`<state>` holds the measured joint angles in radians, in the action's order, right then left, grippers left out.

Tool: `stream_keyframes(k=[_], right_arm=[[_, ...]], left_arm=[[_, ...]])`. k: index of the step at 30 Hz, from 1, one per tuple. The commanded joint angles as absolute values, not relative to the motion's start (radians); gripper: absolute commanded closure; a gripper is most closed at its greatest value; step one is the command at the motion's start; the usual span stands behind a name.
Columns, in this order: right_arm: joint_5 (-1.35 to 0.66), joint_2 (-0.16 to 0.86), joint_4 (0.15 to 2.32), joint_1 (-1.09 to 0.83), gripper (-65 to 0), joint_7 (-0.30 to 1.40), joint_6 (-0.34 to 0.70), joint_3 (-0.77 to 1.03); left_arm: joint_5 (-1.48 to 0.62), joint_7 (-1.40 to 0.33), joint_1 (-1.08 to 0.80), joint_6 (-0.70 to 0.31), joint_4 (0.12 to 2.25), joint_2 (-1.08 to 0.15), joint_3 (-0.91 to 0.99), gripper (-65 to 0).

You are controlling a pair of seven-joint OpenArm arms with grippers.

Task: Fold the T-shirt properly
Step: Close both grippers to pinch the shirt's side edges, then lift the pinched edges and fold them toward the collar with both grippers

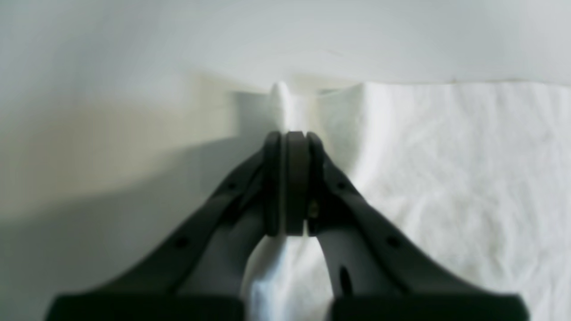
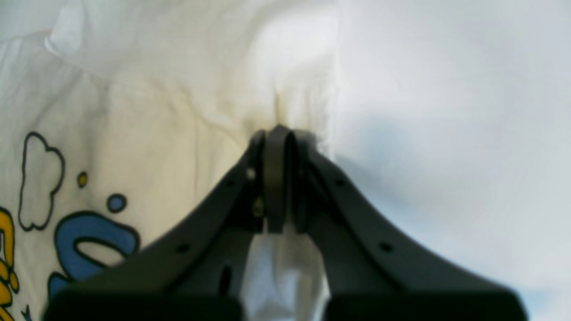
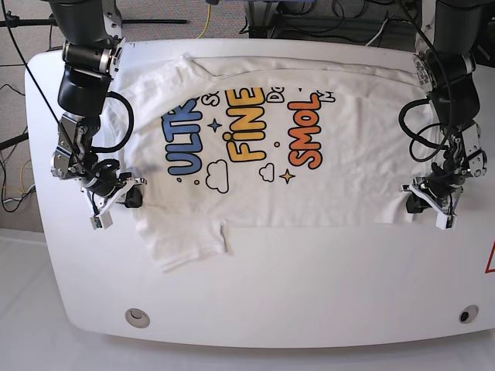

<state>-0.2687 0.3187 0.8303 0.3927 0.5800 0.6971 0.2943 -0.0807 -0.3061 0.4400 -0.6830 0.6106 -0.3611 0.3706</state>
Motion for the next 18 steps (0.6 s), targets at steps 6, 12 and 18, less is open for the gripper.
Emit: stream_keyframes(k=[6,12,18], right_arm=[[-0.241,0.329,0.835,0.417,-3.6,0.613,0.698,0.292],[-0.216,0.326,0.836,0.42,-7.6,0.614,0.698,0.293],[-0.223,0.328,0.841,0.415,-5.7,0.606,0.698,0.287]], left_arm=[[-0.082,-0.327,0.46,-0.698,0.645,-0.389,0.372,-1.0],[-0.081,-0.341,0.467,-0.698,0.665,-0.405,0.373,-1.6],[-0.076,-0.343,0.467,-0.698,0.656,-0.435,0.375,-2.3]])
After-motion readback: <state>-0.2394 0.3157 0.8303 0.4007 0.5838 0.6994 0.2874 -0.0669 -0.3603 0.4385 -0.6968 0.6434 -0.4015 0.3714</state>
